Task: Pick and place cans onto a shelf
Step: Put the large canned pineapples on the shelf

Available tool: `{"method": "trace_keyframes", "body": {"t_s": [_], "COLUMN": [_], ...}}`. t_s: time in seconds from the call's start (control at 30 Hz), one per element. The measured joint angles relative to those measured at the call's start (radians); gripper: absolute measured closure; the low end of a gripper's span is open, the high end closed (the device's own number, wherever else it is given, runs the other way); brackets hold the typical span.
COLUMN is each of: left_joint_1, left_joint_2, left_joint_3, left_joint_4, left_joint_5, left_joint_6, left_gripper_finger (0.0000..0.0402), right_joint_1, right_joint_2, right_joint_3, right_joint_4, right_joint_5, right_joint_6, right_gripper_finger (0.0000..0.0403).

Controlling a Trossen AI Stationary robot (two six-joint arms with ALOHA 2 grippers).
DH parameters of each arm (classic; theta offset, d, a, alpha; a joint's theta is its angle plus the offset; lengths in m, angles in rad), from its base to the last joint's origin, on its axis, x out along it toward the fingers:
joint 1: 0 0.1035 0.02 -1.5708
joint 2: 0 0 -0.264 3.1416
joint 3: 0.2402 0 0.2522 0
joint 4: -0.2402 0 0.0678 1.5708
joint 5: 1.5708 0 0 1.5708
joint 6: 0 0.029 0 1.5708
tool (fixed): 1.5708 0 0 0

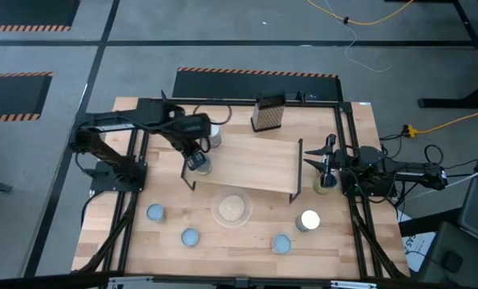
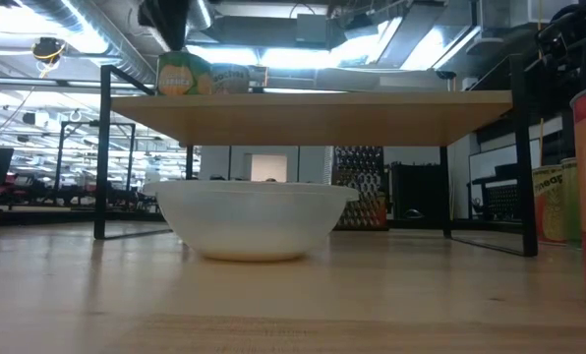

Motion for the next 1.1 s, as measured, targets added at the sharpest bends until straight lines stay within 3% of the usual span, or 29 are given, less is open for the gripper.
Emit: {"method": "trace_keyframes", "body": {"t_s": [0.4, 0.67, 0.83, 1.1], "left_joint_1": [-0.122, -0.226, -0.253, -0.254], "left_joint_2": [-0.268, -0.526, -0.672, -0.84], "left_joint_3": [-0.04, -0.45, -0.693, -0.958], "left_joint_4": [0.062, 0.422, 0.691, 1.035], "left_joint_5": [-0.247, -0.253, -0.252, -0.251], "left_joint_6": [0.1, 0.134, 0.203, 0.352], "left_gripper_finger": [0.0347, 0.0346, 0.0346, 0.0346], "right_joint_1": [0.0, 0.0, 0.0, 0.0], "right_joint_2": [0.0, 0.0, -0.001, -0.002], "right_joint_3": [0.0, 0.0, 0.0, 0.001], "right_joint_4": [-0.001, 0.004, 0.048, 0.102], "right_joint_5": [-0.007, -0.007, -0.008, -0.008], "right_joint_6": [0.0, 0.003, 0.107, 0.155], "right_gripper_finger": [0.0279, 0.0279, 0.0279, 0.0279]}}
